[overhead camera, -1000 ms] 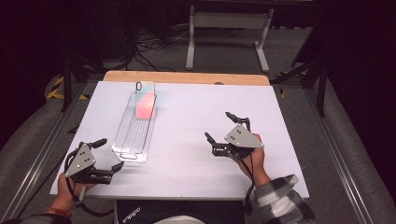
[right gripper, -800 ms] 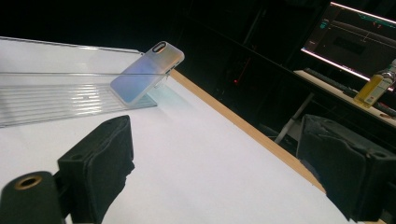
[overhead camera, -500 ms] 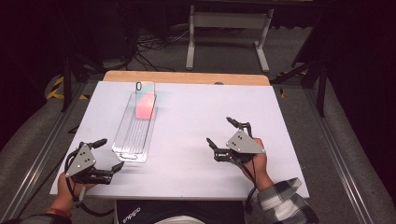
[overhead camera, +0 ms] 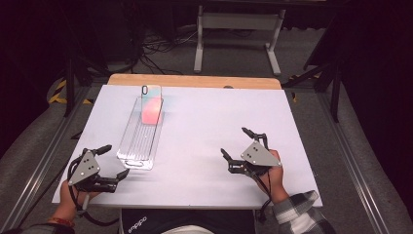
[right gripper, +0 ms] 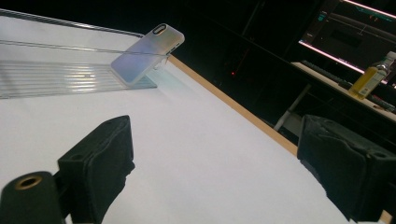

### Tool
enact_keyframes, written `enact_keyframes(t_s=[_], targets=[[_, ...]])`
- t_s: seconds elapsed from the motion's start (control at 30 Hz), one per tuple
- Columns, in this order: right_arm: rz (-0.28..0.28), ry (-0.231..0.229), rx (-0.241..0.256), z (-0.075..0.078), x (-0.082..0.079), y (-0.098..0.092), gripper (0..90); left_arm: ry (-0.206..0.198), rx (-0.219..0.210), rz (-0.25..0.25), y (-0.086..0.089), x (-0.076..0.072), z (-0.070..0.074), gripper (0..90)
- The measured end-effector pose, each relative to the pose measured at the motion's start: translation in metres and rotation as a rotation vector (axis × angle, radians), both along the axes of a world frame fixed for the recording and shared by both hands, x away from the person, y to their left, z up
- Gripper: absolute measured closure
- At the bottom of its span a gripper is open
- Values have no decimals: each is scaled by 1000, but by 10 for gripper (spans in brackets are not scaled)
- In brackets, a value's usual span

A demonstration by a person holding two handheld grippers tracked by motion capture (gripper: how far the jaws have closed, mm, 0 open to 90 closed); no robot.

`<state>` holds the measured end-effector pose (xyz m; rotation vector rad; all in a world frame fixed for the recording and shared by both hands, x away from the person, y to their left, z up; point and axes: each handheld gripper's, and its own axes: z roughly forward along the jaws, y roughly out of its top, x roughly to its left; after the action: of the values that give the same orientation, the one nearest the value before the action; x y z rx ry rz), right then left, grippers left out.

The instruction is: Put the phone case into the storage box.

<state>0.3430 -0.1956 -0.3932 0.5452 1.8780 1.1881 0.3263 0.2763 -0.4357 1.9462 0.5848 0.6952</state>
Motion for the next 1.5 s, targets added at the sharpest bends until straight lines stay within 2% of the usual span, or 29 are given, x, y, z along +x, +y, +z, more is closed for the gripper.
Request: enact_keyframes(t_s=[0.23, 0.4, 0.57, 0.73, 0.9, 1.07, 1.23, 1.5], targets=[[-14, -1, -11, -4, -3, -5, 102, 0, 5, 0, 0, 0, 0, 56], [-26, 18, 5, -7, -4, -10, 98, -3, 5, 3, 0, 0, 0, 56], [-41, 25, -21, -14, -6, -16, 104, 0, 1, 0, -1, 0, 0, 55], [-58, 13, -51, -21, -12, -21, 102, -4, 0, 0, -1, 0, 0, 55], [-72, 41, -28, -24, -14, -29, 95, 0, -4, -1, -2, 0, 1, 55], [-78, 57, -24, -27, -15, -37, 95, -3, -7, -1, -3, 2, 0, 55], [-107, 74, -12, -32, -16, -54, 81, 2, -10, -4, -3, 3, 1, 55], [-140, 96, 56, -36, -18, -74, 81, 1, -15, 1, -4, 5, 1, 55]])
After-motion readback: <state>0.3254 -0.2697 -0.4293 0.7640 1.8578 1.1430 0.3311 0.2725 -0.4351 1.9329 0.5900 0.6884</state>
